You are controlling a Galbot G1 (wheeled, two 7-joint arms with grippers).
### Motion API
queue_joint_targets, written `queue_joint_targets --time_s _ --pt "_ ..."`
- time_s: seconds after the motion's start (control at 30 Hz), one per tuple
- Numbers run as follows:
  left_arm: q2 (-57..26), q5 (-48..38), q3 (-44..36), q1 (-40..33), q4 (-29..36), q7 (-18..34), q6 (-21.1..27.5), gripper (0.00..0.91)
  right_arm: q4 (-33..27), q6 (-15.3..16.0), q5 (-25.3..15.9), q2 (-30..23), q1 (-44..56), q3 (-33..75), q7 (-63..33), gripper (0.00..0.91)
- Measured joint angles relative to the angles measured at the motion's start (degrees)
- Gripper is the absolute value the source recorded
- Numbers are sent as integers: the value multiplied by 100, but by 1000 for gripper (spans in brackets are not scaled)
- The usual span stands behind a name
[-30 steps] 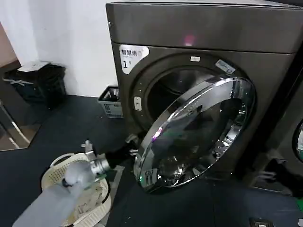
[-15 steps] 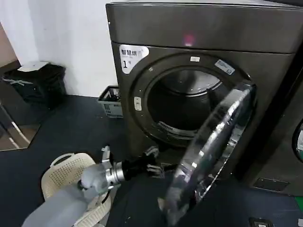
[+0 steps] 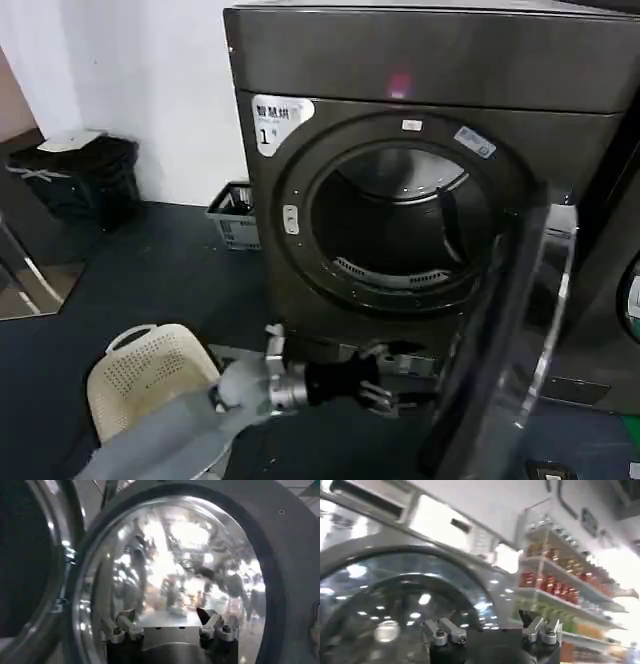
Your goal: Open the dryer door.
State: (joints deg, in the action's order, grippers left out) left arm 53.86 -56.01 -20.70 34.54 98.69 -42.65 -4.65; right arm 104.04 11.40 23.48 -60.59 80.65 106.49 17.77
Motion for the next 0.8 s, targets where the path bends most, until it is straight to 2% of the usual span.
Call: queue_joint_targets --time_s 0.1,0.37,0.6,0.8 --pt "148 -40 -346 -244 -79 61 -17 907 39 208 8 30 90 296 -288 907" --pt "632 -129 -1033 -861 -338 138 -52 907 159 340 -126 57 299 835 -747 907" --pt "1177 -66 -1421 -1326 -714 242 -92 907 321 311 -216 76 397 1201 -819 907" --pt "1683 93 -1732 -1613 -1054 541 -96 907 275 331 -230 141 528 1609 -903 907"
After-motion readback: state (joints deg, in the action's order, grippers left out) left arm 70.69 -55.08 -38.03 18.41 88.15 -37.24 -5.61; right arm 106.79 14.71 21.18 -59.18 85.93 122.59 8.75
